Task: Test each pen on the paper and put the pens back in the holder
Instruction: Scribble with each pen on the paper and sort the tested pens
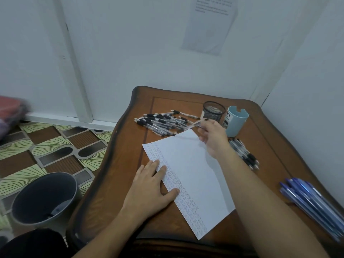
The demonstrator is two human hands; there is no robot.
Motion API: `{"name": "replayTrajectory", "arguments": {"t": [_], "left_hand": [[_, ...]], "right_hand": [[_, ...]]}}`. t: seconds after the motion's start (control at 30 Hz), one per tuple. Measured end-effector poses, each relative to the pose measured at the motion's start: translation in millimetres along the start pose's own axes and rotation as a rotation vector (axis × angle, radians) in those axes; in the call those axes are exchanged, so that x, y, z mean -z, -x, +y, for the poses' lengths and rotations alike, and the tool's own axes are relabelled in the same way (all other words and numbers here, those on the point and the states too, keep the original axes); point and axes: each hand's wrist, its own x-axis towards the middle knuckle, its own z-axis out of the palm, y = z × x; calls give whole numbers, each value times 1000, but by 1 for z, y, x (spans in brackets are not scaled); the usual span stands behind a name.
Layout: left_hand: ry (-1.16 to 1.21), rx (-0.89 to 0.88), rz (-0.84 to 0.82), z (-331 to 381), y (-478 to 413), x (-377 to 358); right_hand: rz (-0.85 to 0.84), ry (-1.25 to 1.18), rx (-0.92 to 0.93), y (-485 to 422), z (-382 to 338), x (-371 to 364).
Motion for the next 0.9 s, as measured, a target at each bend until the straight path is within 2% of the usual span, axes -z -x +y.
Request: {"name": "replayTrajectory", "arguments": {"t": [0.1,0.17,0.3,0.4,0.5,0.63,0.77,0.9], "left_hand": [[18,2,-3,0,-1,0],[32,1,2,0,-1,0],[34,1,12,1,-2,-2],[17,2,6,2,-2,-2],[28,3,10,2,-2,-2],[46,-2,10,2,-2,-3],[28,-4,-5,2,-1,-2],[15,0,-16,2,-1,-2]], "right_hand": [[-26,-383,-20,23,-12,16],[-61,-441,-11,39,-15,25],[-146,-240,9,63,-13,34],[-176,-70,91,81,-9,39],[-174,-77,95,95,-5,44],[-232,-191,-54,109,9,55],[-267,-43,-91,120,31,67],[-296,100,23,123,50,69]]}}
